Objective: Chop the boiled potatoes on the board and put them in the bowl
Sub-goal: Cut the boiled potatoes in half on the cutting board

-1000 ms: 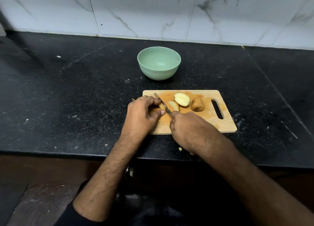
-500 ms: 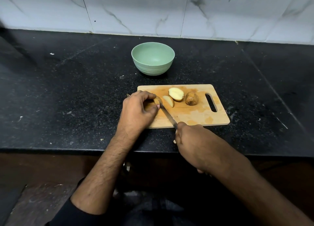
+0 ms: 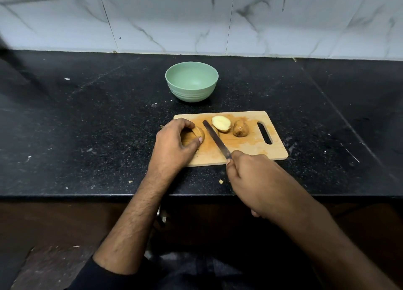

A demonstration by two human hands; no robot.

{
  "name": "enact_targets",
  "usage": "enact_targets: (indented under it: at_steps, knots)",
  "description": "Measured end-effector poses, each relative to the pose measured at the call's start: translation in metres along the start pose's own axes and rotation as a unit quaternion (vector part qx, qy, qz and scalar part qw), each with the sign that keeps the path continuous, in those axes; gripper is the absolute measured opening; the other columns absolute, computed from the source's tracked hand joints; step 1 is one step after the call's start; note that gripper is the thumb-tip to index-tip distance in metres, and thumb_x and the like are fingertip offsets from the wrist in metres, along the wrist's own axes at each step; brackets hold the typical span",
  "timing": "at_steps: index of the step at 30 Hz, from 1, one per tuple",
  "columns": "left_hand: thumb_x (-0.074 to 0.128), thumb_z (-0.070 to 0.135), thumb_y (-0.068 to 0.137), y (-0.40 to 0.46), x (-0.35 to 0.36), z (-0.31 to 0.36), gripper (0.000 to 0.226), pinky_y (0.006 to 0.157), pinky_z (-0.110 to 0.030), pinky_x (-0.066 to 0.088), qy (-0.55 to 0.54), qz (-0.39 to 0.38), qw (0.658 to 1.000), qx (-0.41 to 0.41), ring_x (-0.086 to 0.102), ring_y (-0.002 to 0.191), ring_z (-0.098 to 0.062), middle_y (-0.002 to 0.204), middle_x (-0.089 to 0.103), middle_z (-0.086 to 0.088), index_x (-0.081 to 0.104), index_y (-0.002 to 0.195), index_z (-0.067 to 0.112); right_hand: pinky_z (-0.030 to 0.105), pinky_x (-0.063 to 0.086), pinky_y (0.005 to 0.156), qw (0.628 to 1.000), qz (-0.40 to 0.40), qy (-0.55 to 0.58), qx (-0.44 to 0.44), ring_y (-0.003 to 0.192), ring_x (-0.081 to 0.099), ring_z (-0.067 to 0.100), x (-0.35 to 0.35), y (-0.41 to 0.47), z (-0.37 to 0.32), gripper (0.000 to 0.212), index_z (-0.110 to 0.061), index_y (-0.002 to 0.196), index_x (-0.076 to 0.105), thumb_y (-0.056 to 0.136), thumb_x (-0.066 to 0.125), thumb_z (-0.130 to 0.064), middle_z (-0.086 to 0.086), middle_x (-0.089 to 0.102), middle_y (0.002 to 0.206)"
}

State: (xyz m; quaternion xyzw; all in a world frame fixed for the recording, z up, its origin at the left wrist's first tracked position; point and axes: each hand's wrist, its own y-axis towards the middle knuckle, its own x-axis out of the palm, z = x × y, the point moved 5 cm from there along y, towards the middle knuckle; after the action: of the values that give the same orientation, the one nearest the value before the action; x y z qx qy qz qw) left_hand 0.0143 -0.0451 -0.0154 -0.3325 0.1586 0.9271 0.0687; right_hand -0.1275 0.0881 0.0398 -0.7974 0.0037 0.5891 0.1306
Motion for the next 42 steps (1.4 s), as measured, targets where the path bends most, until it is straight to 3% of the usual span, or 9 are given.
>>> enact_targets:
  at_steps: [4, 7, 12, 17, 23, 27, 29, 34, 42]
  knots:
    - [0.084, 0.037, 0.08, 0.0, -0.001, -0.004, 0.049, 0.103, -0.023, 0.046, -0.034, -0.01, 0.999, -0.011, 0.059, 0.112, -0.003, 0.121, 0.066, 0.012, 0.066, 0.123, 0.022, 0.036, 0.058, 0.06, 1.0, -0.005, -0.003, 0.017, 0.053, 0.051, 0.01, 0.009, 0.006, 0.002, 0.032, -0.019, 0.113, 0.054, 0.107, 0.03, -0.038, 0.0, 0.061, 0.077]
    - [0.084, 0.036, 0.08, 0.002, -0.001, -0.009, 0.049, 0.104, -0.022, 0.046, -0.069, -0.015, 0.997, -0.012, 0.06, 0.113, 0.0, 0.121, 0.067, 0.014, 0.067, 0.124, 0.024, 0.03, 0.048, 0.05, 1.0, -0.012, -0.001, 0.018, 0.051, 0.048, 0.009, 0.016, 0.006, 0.002, 0.034, -0.018, 0.115, 0.055, 0.107, 0.029, -0.038, -0.001, 0.059, 0.08]
    - [0.072, 0.004, 0.076, 0.007, -0.003, -0.011, 0.05, 0.114, -0.031, 0.041, -0.109, -0.054, 0.992, 0.014, 0.056, 0.121, 0.001, 0.128, 0.063, 0.012, 0.07, 0.12, 0.026, 0.038, 0.059, 0.064, 1.0, 0.0, 0.01, 0.024, 0.057, 0.052, 0.014, 0.022, 0.006, -0.002, 0.032, -0.018, 0.113, 0.054, 0.107, 0.029, -0.038, -0.002, 0.054, 0.08]
    - [0.064, 0.028, 0.068, 0.018, -0.001, 0.004, 0.054, 0.115, -0.046, 0.037, -0.014, -0.126, 0.991, 0.051, 0.057, 0.119, 0.002, 0.118, 0.066, 0.025, 0.068, 0.121, 0.037, 0.039, 0.059, 0.061, 1.0, -0.004, 0.011, 0.025, 0.052, 0.052, 0.013, 0.022, 0.013, -0.002, 0.031, -0.017, 0.109, 0.053, 0.107, 0.03, -0.038, 0.001, 0.059, 0.08]
    - [0.072, 0.046, 0.066, 0.035, -0.003, 0.001, 0.039, 0.114, -0.048, 0.037, 0.02, -0.181, 0.982, 0.056, 0.058, 0.111, 0.0, 0.106, 0.065, 0.029, 0.063, 0.103, 0.054, 0.038, 0.059, 0.064, 0.999, 0.002, 0.004, 0.034, 0.054, 0.05, 0.011, 0.018, 0.015, -0.001, 0.029, -0.017, 0.109, 0.052, 0.107, 0.03, -0.037, 0.0, 0.059, 0.082]
    - [0.08, 0.038, 0.076, 0.034, -0.004, 0.001, 0.026, 0.113, -0.045, 0.03, 0.056, -0.146, 0.986, 0.057, 0.055, 0.107, -0.004, 0.102, 0.064, 0.019, 0.069, 0.1, 0.039, 0.037, 0.058, 0.063, 1.0, -0.003, 0.012, 0.029, 0.054, 0.05, 0.01, 0.017, 0.015, -0.001, 0.031, -0.019, 0.111, 0.052, 0.107, 0.03, -0.04, 0.0, 0.061, 0.081]
    - [0.079, 0.038, 0.078, 0.029, -0.006, 0.001, 0.022, 0.104, -0.039, 0.029, 0.085, -0.104, 0.989, 0.054, 0.054, 0.102, -0.006, 0.096, 0.063, 0.017, 0.067, 0.095, 0.034, 0.036, 0.058, 0.062, 0.999, -0.009, 0.014, 0.027, 0.054, 0.05, 0.01, 0.016, 0.015, 0.0, 0.031, -0.019, 0.113, 0.052, 0.107, 0.03, -0.04, 0.0, 0.061, 0.081]
    - [0.073, 0.043, 0.08, 0.01, -0.004, 0.004, 0.02, 0.095, -0.037, 0.034, 0.133, 0.0, 0.991, 0.014, 0.051, 0.098, -0.011, 0.095, 0.06, 0.015, 0.06, 0.092, 0.032, 0.04, 0.06, 0.068, 0.999, -0.02, 0.016, 0.029, 0.065, 0.059, 0.017, 0.015, 0.017, -0.002, 0.032, -0.019, 0.113, 0.051, 0.106, 0.03, -0.042, 0.001, 0.061, 0.085]
    - [0.067, 0.045, 0.086, 0.001, 0.003, 0.005, 0.019, 0.091, -0.036, 0.037, 0.138, 0.044, 0.989, 0.013, 0.047, 0.096, -0.013, 0.094, 0.054, 0.013, 0.058, 0.095, 0.031, 0.044, 0.06, 0.073, 0.999, -0.006, 0.027, 0.027, 0.076, 0.066, 0.023, 0.016, 0.02, -0.001, 0.039, -0.02, 0.109, 0.049, 0.105, 0.028, -0.052, 0.002, 0.061, 0.089]
